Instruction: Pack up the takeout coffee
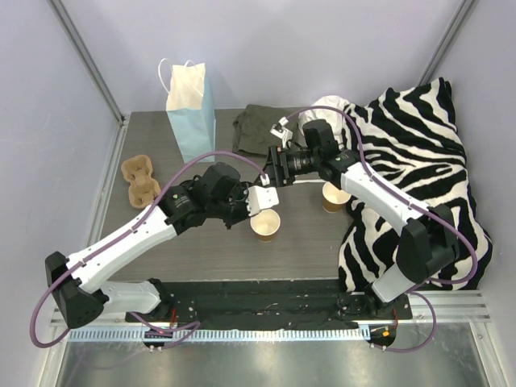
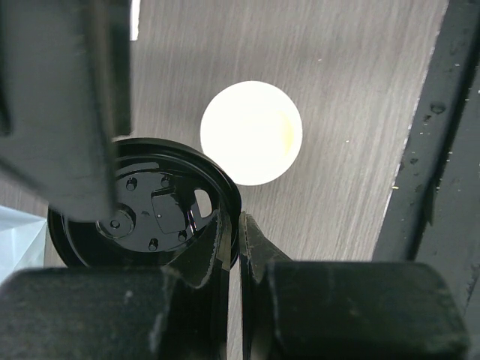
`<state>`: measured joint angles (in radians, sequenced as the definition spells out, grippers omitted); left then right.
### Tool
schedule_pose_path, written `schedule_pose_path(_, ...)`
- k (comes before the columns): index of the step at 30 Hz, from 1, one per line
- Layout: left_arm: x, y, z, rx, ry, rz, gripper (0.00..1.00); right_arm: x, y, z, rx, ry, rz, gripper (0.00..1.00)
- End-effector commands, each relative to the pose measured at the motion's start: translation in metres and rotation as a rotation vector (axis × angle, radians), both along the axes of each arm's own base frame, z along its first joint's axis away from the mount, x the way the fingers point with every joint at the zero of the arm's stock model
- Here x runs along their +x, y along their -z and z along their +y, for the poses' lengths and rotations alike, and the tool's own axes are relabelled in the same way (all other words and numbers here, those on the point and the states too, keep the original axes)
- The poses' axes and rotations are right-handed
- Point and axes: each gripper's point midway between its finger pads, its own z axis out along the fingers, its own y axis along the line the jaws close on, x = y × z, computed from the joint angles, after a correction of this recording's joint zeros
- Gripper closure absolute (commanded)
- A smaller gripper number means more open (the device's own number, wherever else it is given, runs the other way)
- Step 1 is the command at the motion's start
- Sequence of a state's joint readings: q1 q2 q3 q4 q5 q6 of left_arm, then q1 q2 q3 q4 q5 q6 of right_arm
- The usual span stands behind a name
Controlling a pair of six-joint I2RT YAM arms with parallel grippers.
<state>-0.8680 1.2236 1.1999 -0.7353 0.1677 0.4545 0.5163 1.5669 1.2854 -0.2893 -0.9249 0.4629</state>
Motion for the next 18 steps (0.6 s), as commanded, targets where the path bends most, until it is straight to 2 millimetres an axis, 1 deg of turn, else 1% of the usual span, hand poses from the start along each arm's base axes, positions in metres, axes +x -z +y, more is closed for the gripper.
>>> schedule_pose_path(1,-0.010,-0.027,-0.015,-0.091,0.061,-0.038,1.00,0.002,-0.014,0.010,0.067,-0.018,-0.023,0.26)
schedule_pose_path(4,-0.011,-0.026,-0.016,-0.087,0.067,-0.039,1.00,-0.003,-0.014,0.013,0.075,-0.041,-0.014,0.32)
schedule_pose_path(5,-0.010,-0.026,-0.017,-0.090,0.068,-0.043,1.00,-0.006,-0.012,0.013,0.076,-0.048,-0.001,0.35)
schedule_pose_path(7,-0.009,-0.027,-0.018,-0.096,0.066,-0.045,1.00,-0.013,-0.010,0.015,0.085,-0.074,0.020,0.38)
schedule_pose_path(8,-0.009,-0.027,-0.019,-0.097,0.064,-0.046,1.00,-0.015,-0.007,0.014,0.085,-0.078,0.030,0.42)
schedule_pose_path(9,-0.008,-0.027,-0.018,-0.097,0.061,-0.048,1.00,-0.020,-0.009,0.015,0.089,-0.091,0.031,0.43)
schedule_pose_path(11,-0.009,-0.026,-0.017,-0.094,0.059,-0.049,1.00,-0.025,-0.006,0.013,0.086,-0.097,0.042,0.46)
schedule_pose_path(13,-0.010,-0.024,-0.015,-0.089,0.060,-0.044,1.00,-0.028,-0.007,0.010,0.087,-0.097,0.037,0.50)
schedule_pose_path(16,-0.015,-0.024,-0.016,-0.098,0.067,-0.022,1.00,-0.033,-0.007,0.007,0.083,-0.098,0.021,0.65)
schedule_pose_path(17,-0.015,-0.026,-0.016,-0.103,0.067,-0.019,1.00,-0.033,-0.008,0.007,0.082,-0.096,0.017,0.79)
schedule_pose_path(18,-0.016,-0.026,-0.016,-0.103,0.060,-0.008,0.93,-0.032,-0.009,0.006,0.080,-0.096,0.011,0.85)
